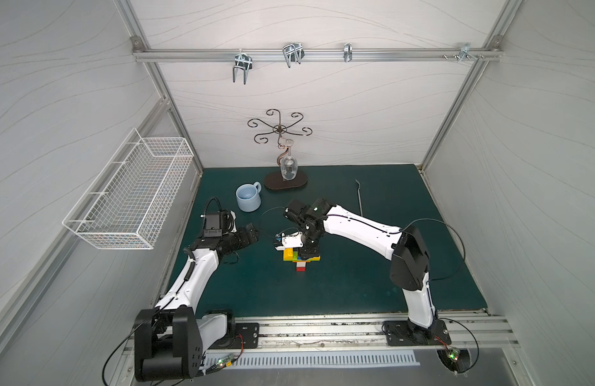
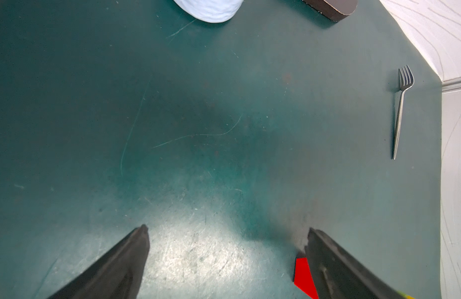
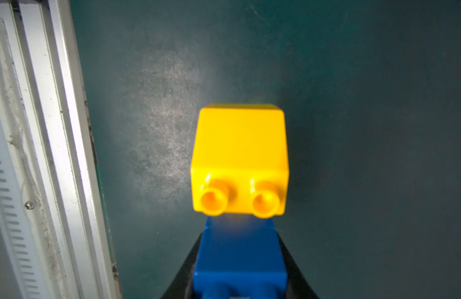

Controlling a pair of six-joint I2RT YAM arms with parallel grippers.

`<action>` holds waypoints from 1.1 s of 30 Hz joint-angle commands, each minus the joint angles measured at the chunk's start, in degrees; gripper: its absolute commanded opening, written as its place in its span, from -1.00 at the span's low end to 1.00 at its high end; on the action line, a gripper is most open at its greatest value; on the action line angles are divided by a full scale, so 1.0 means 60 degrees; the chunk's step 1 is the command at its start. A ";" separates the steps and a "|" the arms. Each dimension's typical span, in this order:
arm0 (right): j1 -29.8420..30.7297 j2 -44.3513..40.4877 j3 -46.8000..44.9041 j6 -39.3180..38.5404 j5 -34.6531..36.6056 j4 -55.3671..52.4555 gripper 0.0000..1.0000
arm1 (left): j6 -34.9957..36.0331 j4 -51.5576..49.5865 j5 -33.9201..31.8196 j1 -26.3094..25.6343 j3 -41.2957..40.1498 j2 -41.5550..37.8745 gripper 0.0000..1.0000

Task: Assemble a fork with lego
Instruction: Adjust the lego brick at the center of the board.

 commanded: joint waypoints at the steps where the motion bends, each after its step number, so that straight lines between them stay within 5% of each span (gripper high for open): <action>1: -0.0149 -0.0439 -0.0079 0.0529 -0.0738 -0.0331 -1.00 | -0.0138 0.0336 0.0074 0.0060 0.0033 0.0034 0.99; 20: -0.1780 -0.2217 -0.1283 0.3573 -0.2379 0.1089 -1.00 | 0.0496 0.0797 0.1965 0.0012 0.0064 -0.0656 0.97; 27: -0.2503 -0.3182 -0.2565 0.4575 -0.3039 0.2045 -1.00 | 0.1950 -0.1140 0.1175 -0.0740 0.1373 -0.0958 0.97; 33: -0.3931 -0.3299 -0.3407 0.7027 -0.4142 0.2531 -1.00 | 0.2803 -0.1575 0.2035 -0.1513 0.1742 -0.1045 0.96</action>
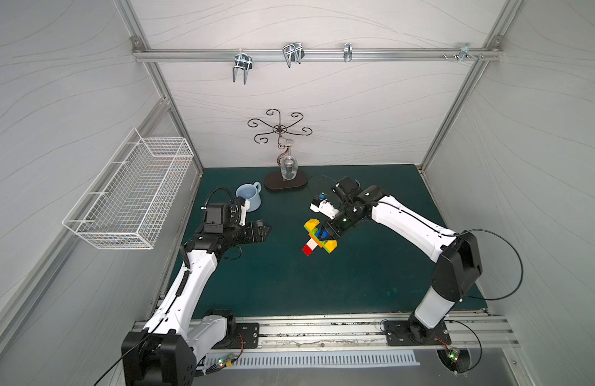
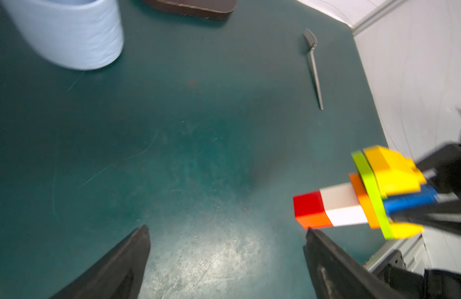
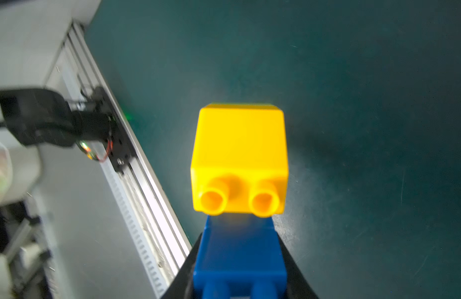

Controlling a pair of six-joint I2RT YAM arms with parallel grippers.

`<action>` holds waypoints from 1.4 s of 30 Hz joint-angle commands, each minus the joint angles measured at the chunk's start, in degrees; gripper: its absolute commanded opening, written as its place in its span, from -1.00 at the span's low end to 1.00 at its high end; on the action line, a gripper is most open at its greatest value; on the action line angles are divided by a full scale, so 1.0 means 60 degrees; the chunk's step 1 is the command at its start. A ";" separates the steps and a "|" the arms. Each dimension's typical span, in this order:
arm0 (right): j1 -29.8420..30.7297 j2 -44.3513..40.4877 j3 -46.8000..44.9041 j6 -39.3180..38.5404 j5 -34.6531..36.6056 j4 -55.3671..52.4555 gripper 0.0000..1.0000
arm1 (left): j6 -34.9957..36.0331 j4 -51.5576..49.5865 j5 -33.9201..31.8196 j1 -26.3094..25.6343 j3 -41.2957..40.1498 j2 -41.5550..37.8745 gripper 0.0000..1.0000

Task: Assemble a fork with lego
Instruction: Adjust the lego brick at the center of the board.

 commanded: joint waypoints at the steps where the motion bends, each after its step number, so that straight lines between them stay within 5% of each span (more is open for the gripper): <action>1: -0.0890 -0.0144 -0.0451 0.1800 -0.1250 0.0584 -1.00 | 0.0868 -0.0265 0.0737 -0.0477 0.0268 -0.0169 0.96; 11: -0.1549 -0.0538 -0.2377 0.3528 -0.2083 0.2519 -1.00 | 0.1615 -0.0276 0.1671 -0.1816 0.0329 0.0040 0.97; 17: -0.1593 -0.0631 -0.3212 0.4390 -0.2257 0.3506 -1.00 | 0.1972 -0.0527 0.1265 -0.2525 0.0351 0.0464 0.97; 42: -0.1667 -0.0176 -0.4708 0.6177 -0.2554 0.5541 -1.00 | 0.1649 -0.0069 0.0360 -0.2605 -0.0124 0.1049 0.97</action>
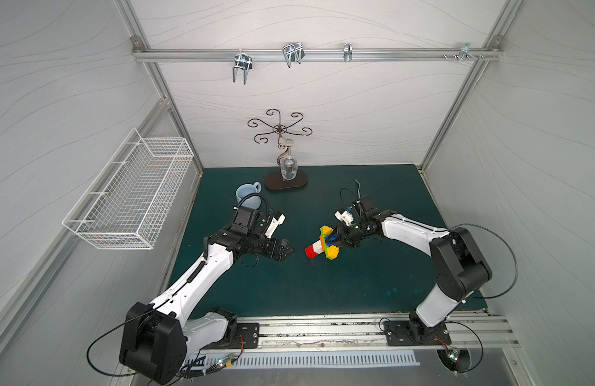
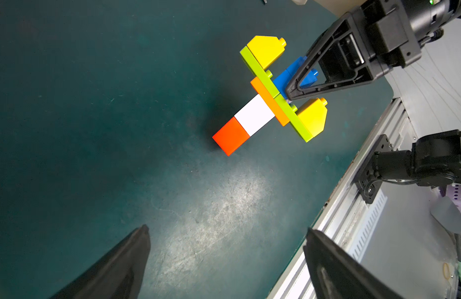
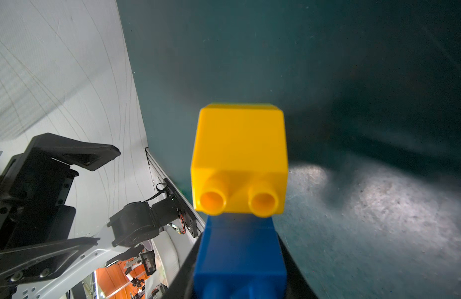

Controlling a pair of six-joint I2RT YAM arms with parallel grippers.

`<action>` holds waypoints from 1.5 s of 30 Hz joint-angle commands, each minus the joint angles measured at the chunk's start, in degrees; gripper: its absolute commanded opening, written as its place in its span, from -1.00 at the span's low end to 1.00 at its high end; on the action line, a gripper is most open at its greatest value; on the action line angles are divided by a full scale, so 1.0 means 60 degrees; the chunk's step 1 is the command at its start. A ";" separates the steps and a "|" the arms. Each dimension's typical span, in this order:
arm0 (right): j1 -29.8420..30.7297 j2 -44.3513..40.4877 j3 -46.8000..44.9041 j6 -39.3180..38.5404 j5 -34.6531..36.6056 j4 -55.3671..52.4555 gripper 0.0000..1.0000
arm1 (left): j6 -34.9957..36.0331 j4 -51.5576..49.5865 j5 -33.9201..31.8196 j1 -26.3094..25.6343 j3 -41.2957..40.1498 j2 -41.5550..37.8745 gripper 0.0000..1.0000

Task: Assemble a fork with lego
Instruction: Adjust the lego brick at the center of the board.

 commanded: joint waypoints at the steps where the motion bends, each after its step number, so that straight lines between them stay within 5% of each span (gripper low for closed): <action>1: -0.0057 0.0110 -0.0063 0.0142 -0.0146 0.0231 -0.99 | 0.0001 0.0342 -0.0175 -0.0014 -0.0005 0.0089 0.97; 45: -0.0540 0.0771 -0.0946 0.0960 -0.0645 0.0981 0.08 | -0.0055 0.0231 -0.0348 -0.0015 0.0058 0.0327 0.97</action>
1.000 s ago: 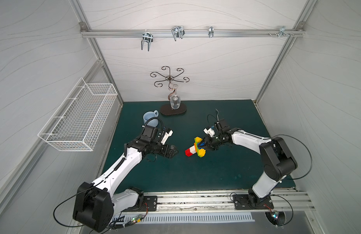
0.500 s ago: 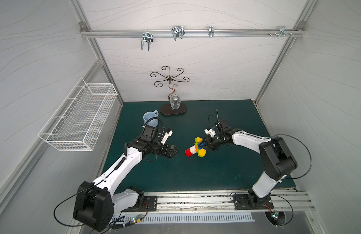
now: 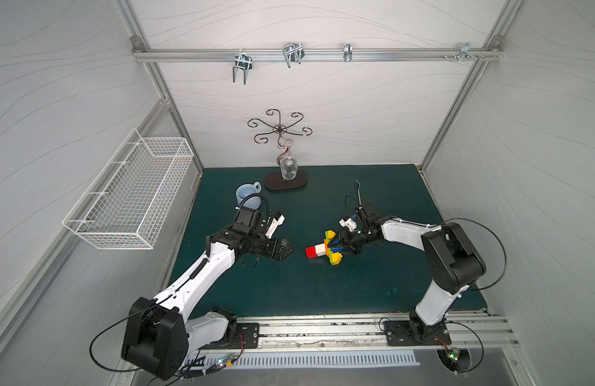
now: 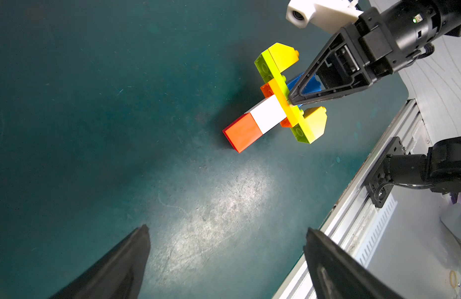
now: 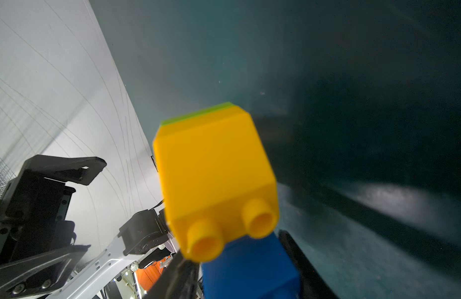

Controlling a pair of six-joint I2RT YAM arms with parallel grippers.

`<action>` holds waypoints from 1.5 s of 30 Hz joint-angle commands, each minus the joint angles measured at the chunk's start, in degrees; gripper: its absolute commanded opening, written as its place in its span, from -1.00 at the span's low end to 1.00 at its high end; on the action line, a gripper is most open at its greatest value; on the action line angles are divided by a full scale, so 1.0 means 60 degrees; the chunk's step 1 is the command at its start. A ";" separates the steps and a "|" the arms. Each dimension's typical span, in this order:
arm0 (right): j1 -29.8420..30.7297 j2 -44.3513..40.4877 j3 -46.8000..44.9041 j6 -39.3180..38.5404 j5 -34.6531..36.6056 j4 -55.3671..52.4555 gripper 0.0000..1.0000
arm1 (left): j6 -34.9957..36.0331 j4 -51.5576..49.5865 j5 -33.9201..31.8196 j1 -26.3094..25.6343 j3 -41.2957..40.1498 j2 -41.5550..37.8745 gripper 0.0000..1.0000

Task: Assemble a fork with lego
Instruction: Adjust the lego brick at the center of the board, then reset both arms

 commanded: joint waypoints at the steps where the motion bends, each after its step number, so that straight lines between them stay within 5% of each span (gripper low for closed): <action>1: -0.0094 0.0157 -0.0101 0.0128 -0.0132 0.0174 0.11 | 0.0057 0.0233 -0.0069 -0.0015 0.0109 0.0072 0.97; 17: -0.0442 -0.0151 -0.0218 -0.0177 0.0918 -0.0859 0.53 | -0.0095 0.0419 -0.0377 -0.0015 0.0140 0.0230 0.99; 33: -0.1192 -0.1775 0.0599 -0.1874 0.3386 -0.3421 0.98 | -0.1264 0.1660 -0.3470 0.0092 0.0251 0.0535 0.99; 45: -0.2375 -0.3169 0.2379 -0.3284 0.5626 -0.3916 0.98 | -0.2120 0.3772 -0.3812 0.2606 0.0509 0.0271 0.99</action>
